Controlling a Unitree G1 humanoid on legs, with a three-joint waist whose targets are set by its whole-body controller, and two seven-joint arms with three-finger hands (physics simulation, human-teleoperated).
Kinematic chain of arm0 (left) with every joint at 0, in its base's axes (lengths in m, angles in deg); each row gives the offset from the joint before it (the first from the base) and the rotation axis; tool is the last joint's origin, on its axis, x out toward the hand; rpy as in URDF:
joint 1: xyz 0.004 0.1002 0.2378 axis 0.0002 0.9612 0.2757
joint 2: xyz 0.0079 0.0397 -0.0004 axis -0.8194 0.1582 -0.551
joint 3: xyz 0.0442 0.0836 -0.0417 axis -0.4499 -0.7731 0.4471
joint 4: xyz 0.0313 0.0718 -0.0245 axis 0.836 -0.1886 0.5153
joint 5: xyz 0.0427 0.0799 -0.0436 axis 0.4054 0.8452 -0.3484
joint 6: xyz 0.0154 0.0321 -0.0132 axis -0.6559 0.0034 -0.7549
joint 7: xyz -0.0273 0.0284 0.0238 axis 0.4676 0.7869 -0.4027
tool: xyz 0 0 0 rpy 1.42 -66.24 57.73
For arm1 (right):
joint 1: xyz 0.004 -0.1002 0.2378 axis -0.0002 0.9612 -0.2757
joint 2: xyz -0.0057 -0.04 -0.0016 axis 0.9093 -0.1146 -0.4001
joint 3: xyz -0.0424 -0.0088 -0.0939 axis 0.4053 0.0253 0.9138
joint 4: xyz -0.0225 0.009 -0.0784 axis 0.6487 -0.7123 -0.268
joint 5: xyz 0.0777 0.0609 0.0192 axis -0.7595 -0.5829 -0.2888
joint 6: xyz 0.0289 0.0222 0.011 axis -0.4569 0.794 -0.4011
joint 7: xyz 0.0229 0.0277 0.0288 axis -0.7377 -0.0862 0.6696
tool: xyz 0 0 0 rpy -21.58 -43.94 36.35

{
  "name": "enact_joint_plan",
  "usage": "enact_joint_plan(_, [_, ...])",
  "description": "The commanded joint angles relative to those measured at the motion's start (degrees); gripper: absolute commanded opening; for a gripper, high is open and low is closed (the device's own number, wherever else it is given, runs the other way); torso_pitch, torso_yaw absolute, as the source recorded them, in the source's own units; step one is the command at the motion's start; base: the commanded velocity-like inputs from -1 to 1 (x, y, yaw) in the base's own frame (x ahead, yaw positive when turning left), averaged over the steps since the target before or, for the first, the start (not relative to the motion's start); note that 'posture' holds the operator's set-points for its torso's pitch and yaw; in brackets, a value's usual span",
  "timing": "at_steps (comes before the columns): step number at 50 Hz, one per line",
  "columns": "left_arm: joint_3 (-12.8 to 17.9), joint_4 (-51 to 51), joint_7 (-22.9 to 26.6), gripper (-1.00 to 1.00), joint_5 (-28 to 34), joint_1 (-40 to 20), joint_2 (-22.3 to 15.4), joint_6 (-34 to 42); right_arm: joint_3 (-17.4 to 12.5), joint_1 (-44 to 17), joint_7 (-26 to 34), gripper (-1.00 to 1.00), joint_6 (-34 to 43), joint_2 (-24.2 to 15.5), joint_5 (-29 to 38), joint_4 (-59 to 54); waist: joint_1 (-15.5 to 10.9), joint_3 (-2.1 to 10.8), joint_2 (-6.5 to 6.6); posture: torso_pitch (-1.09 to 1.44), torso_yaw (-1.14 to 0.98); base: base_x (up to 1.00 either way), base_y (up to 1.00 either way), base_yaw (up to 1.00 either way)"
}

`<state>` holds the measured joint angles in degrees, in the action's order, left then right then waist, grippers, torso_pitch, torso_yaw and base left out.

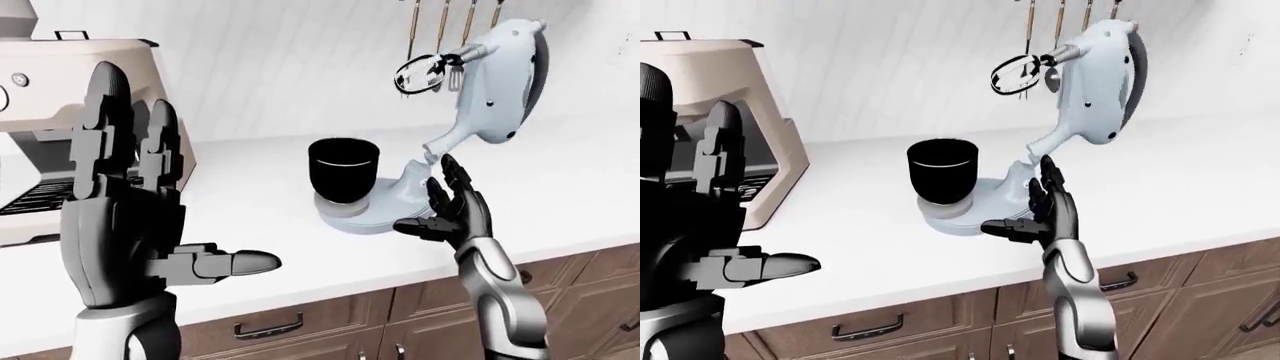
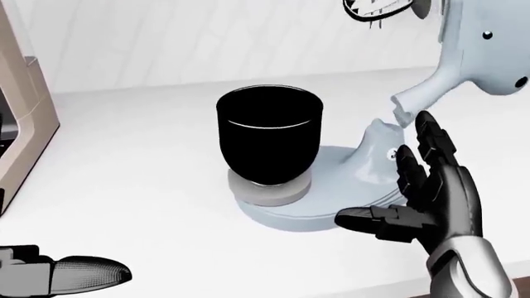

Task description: Open the stand mixer head.

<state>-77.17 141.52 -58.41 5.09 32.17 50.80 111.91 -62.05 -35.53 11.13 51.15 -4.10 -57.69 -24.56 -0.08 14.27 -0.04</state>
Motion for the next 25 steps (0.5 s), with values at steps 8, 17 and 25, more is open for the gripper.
enact_joint_plan(8, [0.3, 0.7, 0.1, 1.0, -0.1, -1.4, -0.3, -1.2, 0.2, -1.3, 0.0, 1.0, -0.5, -0.2, -0.5, 3.8, -0.2, 0.33, -0.12, -0.32, 0.0, 0.05, 0.0, 0.0])
enact_joint_plan(17, [0.4, 0.8, 0.1, 1.0, -0.1, -1.3, -0.3, -1.1, -0.4, 0.1, -1.6, 1.0, 7.5, 0.0, -3.0, 16.5, -0.4, 0.13, -0.14, -0.32, 0.0, 0.04, 0.0, 0.0])
enact_joint_plan(25, [0.5, 0.6, 0.1, 1.0, -0.1, -1.4, -0.4, -1.3, -1.5, -1.4, -4.8, 1.0, 16.8, 0.0, -7.7, 28.7, -0.3, -1.12, -0.06, -0.32, 0.0, 0.05, 0.0, 0.0])
